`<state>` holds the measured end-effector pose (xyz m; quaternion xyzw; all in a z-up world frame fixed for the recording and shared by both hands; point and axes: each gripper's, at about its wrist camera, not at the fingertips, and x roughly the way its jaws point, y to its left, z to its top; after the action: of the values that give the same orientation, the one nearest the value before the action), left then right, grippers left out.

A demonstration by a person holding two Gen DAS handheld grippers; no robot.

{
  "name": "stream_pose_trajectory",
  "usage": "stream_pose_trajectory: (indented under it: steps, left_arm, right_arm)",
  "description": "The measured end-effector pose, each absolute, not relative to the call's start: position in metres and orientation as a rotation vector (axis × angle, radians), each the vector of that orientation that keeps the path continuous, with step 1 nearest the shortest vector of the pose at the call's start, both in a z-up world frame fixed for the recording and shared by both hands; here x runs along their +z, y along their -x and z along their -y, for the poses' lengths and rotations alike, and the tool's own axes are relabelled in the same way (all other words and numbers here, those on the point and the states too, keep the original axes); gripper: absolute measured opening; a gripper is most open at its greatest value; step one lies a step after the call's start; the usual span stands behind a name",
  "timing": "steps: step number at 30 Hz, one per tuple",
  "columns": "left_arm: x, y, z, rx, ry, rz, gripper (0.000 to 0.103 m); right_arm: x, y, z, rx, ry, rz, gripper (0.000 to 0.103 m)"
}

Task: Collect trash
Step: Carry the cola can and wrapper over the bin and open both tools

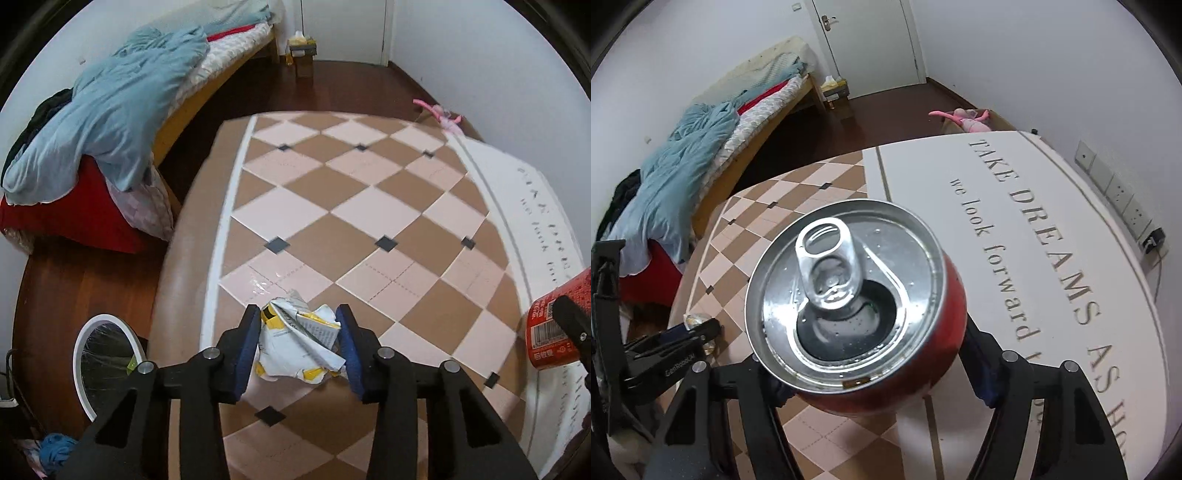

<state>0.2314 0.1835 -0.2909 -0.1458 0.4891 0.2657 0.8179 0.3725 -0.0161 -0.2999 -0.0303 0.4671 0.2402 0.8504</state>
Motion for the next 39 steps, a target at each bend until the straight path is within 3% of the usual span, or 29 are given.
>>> stream_pose_trajectory:
  steps: [13,24,31,39]
  left_arm:
    - [-0.176,-0.157,-0.203,0.606,0.324,-0.852,0.038]
    - [-0.116,-0.033,-0.277,0.766,0.342,-0.745,0.038]
    - [-0.129,0.045,-0.337,0.892,0.402,-0.742,0.038]
    - [-0.227,0.095,-0.411,0.904,0.630,-0.872,0.038]
  right_arm:
    - [-0.227,-0.329,-0.008,0.614,0.063,-0.931,0.071]
    - [-0.158,-0.251,-0.102,0.839,0.033,-0.918,0.071]
    - [-0.155,-0.183,-0.190,0.998,0.062,-0.940,0.070]
    - [-0.224,-0.116,-0.298,1.105,0.186,-1.102,0.070]
